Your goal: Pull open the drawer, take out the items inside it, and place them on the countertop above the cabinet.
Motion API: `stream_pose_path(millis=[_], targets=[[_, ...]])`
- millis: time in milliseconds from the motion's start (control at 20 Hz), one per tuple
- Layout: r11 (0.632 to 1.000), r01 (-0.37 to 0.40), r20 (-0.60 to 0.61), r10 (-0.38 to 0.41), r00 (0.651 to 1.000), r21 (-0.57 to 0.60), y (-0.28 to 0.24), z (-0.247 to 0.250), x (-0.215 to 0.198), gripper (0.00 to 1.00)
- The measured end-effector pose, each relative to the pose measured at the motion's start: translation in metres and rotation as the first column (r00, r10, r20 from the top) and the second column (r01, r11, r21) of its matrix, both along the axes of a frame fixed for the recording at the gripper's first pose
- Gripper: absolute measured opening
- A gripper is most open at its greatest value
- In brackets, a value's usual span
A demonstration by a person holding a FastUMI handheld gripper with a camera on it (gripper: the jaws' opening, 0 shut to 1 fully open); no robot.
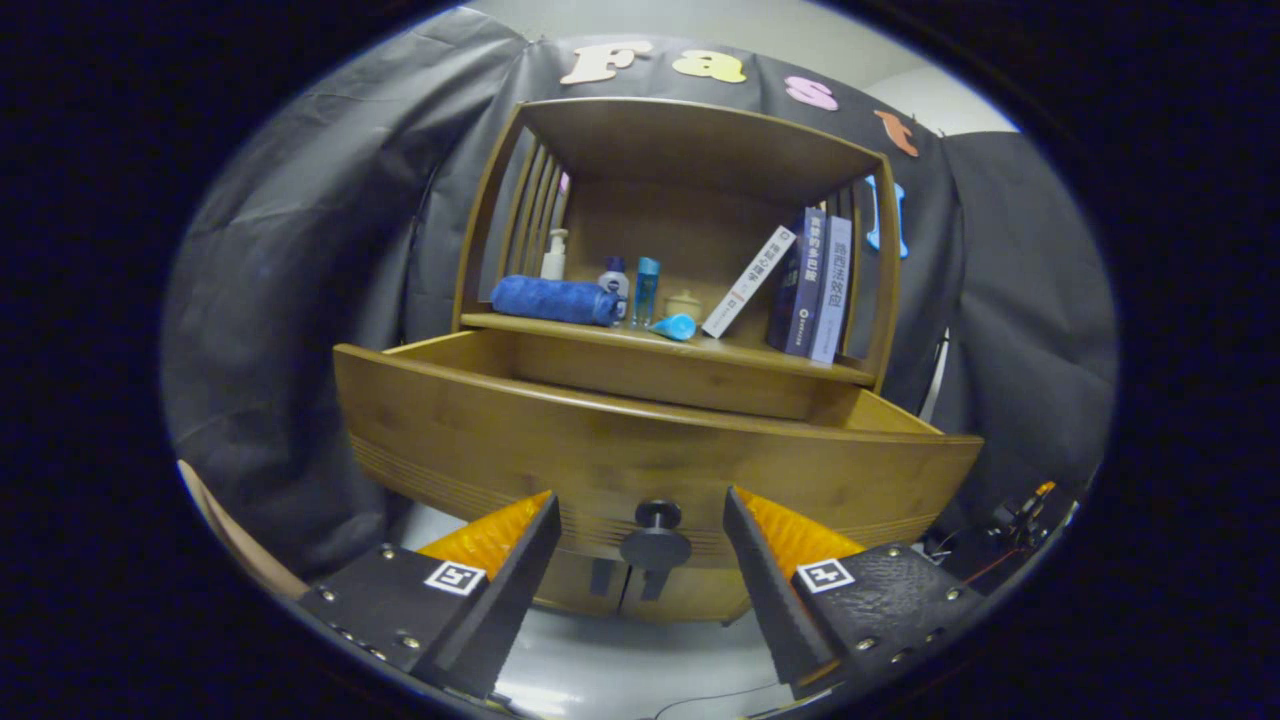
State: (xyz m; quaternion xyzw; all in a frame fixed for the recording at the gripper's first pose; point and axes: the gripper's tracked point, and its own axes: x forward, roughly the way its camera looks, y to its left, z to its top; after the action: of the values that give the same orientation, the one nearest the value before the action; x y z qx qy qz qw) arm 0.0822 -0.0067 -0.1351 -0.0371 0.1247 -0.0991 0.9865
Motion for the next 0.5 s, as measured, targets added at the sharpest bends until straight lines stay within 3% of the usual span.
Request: stream_pose_path(millis=[500], targets=[[0.993,0.106,-0.011,-0.106,0.994,0.059,-0.027,-0.02,0.01,0.98]])
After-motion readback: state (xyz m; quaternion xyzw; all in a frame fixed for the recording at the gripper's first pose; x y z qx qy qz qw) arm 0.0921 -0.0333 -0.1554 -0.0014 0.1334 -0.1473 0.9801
